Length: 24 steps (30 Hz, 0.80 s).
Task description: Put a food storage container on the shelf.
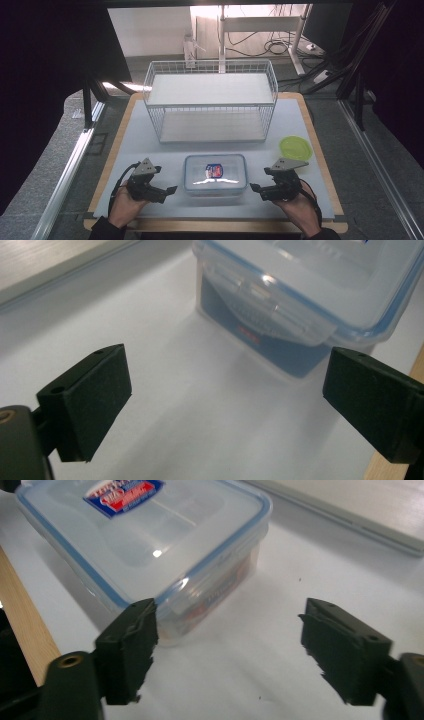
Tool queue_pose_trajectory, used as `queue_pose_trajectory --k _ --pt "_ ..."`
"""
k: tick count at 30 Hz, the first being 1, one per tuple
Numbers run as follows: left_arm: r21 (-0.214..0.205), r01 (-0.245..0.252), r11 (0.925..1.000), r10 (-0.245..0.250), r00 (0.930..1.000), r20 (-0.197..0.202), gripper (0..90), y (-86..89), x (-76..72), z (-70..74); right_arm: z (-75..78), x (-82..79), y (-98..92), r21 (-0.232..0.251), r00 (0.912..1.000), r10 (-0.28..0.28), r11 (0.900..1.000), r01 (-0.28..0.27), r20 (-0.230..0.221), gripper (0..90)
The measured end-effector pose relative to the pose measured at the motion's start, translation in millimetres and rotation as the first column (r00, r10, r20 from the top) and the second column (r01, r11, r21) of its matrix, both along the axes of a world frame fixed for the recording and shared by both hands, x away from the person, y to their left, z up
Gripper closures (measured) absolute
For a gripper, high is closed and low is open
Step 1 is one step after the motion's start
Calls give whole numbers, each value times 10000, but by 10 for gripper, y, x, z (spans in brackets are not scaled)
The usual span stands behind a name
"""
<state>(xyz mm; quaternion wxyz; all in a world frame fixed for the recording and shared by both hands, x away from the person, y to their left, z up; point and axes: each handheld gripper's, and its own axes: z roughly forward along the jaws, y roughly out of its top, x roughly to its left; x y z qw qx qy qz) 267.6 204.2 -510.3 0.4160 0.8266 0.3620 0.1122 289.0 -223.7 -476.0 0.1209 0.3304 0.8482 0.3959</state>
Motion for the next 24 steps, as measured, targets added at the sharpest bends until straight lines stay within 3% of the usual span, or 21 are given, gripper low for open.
queue_pose_trajectory --k 2,6,10,15,18,20,24 --pt "-230 -19 9997 23 9999 170 42 -7 22 43 11 9 5 119 10000 23 9999 -24 21 170" --pt "-807 139 9966 -131 9999 112 40 -55 93 131 26 52 55 366 10000 72 9993 -70 -39 106" --pt "-445 314 9985 -317 9995 -59 37 -149 183 132 10 101 153 306 9998 204 9993 -201 -92 74" --pt "-614 570 9965 -606 9965 -572 23 -254 306 97 -20 174 279 219 9987 329 9992 -320 -392 30" --pt "-959 704 9929 -786 9933 -843 19 -306 373 73 -47 214 341 276 9964 469 9986 -450 -712 17" --pt "-881 822 9927 -909 9908 -1003 16 -355 416 51 -74 248 377 358 9931 538 9981 -503 -1039 15" --pt "-1367 1277 9823 -1470 9789 -1417 0 -404 492 7 -118 317 421 702 9822 554 9966 -434 -1793 15"
